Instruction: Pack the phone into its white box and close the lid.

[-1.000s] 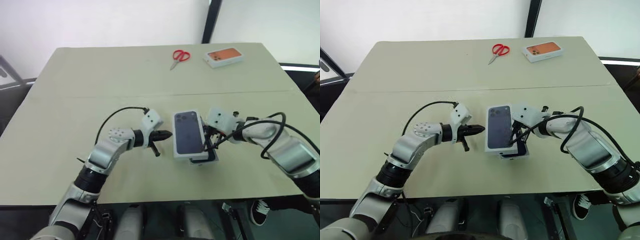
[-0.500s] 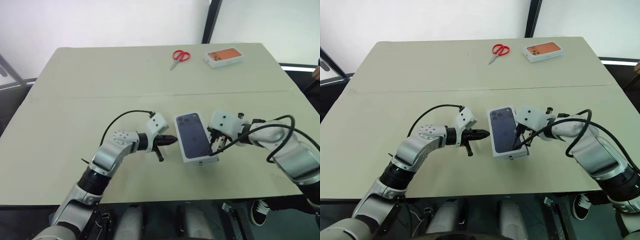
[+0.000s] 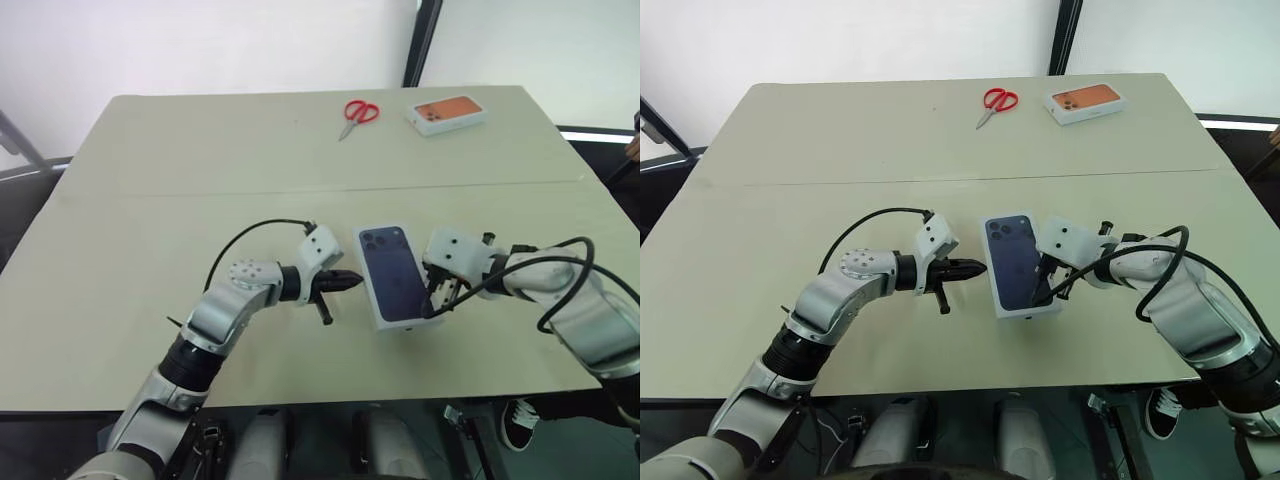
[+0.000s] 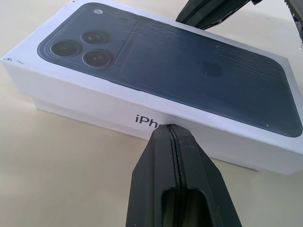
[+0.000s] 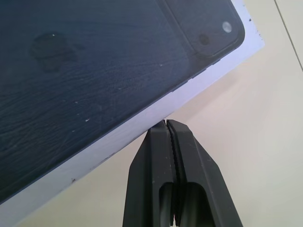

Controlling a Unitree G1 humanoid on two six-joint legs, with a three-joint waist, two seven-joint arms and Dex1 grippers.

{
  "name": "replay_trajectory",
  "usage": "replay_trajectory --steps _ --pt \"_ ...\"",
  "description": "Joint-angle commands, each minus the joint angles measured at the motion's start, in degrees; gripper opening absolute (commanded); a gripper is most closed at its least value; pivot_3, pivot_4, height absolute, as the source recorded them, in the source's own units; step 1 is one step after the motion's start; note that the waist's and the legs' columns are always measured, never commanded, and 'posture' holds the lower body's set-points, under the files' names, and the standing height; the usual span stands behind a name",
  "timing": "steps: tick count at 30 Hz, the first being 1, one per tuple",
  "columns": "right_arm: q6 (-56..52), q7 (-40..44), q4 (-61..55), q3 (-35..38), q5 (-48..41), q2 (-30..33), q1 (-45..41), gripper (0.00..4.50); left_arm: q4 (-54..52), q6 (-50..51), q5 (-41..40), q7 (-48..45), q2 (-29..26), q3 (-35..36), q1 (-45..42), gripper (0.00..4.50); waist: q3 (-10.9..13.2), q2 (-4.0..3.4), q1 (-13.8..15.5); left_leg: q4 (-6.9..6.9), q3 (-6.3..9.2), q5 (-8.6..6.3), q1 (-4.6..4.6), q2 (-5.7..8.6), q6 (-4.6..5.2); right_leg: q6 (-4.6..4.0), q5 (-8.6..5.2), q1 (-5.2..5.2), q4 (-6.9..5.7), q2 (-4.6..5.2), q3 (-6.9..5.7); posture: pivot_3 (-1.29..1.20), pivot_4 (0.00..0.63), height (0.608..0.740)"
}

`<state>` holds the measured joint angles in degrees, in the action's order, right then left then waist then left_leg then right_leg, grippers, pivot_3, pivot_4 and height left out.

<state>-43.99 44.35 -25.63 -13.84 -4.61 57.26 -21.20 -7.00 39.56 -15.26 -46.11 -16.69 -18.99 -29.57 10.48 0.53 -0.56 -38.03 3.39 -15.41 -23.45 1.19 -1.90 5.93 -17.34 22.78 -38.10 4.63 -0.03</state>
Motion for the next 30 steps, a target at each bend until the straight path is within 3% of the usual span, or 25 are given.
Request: replay_trajectory --steps 1,30 --pt "1.27 0.5 -2.17 1.22 0.3 -0.86 -0.2 0.05 -2.52 -0.96 -0.74 -0.73 0.67 -0.77 -1.04 0.0 0.0 0.0 0.0 0.0 0.0 0.0 0.0 0.0 0.0 0.0 0.0 0.0 0.0 0.0 0.0 0.0 0.15 0.74" --pt "1.75 -1.07 2.88 1.65 4.8 -5.64 -1.6 0.05 0.47 -0.83 -0.53 0.88 2.85 0.02 -2.03 0.0 -0.01 0.01 0.02 -0.01 0.0 0.01 0.02 0.02 -0.01 0.0 0.0 -0.02 -0.01 0.01 0.0 0.0 0.15 0.74"
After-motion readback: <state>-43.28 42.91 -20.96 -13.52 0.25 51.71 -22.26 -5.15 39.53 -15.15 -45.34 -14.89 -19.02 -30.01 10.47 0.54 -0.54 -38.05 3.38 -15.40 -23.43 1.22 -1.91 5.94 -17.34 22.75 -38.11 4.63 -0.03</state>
